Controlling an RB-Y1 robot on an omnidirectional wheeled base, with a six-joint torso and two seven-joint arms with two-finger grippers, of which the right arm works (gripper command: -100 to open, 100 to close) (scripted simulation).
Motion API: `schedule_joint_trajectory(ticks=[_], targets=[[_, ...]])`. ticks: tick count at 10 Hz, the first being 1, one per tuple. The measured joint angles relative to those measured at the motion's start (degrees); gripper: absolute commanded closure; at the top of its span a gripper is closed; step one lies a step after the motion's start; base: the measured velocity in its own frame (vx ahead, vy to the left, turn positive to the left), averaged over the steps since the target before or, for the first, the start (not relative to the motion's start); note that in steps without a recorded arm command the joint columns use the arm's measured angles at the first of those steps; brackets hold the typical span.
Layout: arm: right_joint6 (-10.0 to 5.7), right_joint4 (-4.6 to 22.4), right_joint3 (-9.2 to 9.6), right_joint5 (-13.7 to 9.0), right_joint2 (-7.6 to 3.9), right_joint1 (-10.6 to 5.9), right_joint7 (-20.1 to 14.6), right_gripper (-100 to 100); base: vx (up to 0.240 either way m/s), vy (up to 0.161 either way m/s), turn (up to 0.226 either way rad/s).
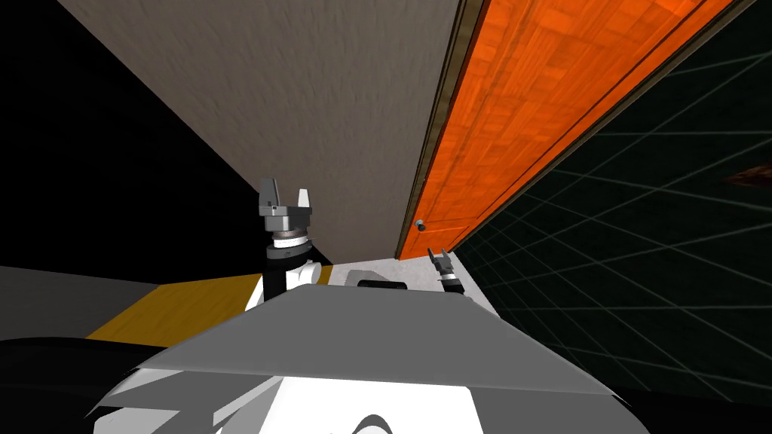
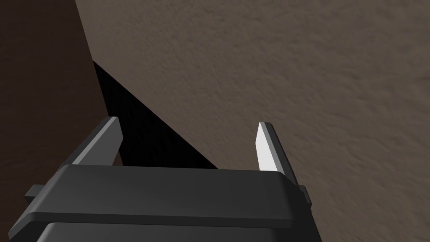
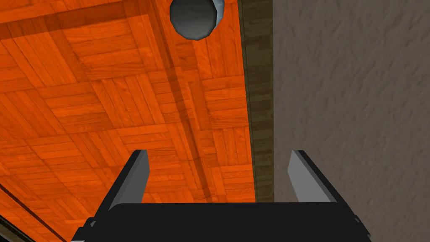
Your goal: Pull the door open
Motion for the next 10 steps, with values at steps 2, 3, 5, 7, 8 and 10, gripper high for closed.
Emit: schedule_joint_trajectory(ticks=[2, 3, 5, 7, 8, 10], targets=[[-1.43, 3.3, -0.05, 0.6, -0.57, -0.69, 1.8, -100, 0.132, 0.008, 0.017], [-1.96, 4.4, -0.06, 1.0, -0.89, -0.71, 2.7, -100, 0.129, 0.0, 0.018], [-2.9, 6.7, -0.09, 1.6, -1.43, -1.16, 4.2, -100, 0.126, 0.012, 0.015], [-3.84, 9.1, -0.1, 2.1, -1.77, -1.75, 5.7, -100, 0.116, 0.013, 0.013], [-4.41, 10.6, -0.12, 2.4, -1.98, -2.15, 6.5, -100, 0.118, 0.016, 0.015], [-5.12, 12.1, -0.1, 2.9, -2.35, -2.0, 7.9, -100, 0.115, 0.001, 0.012]])
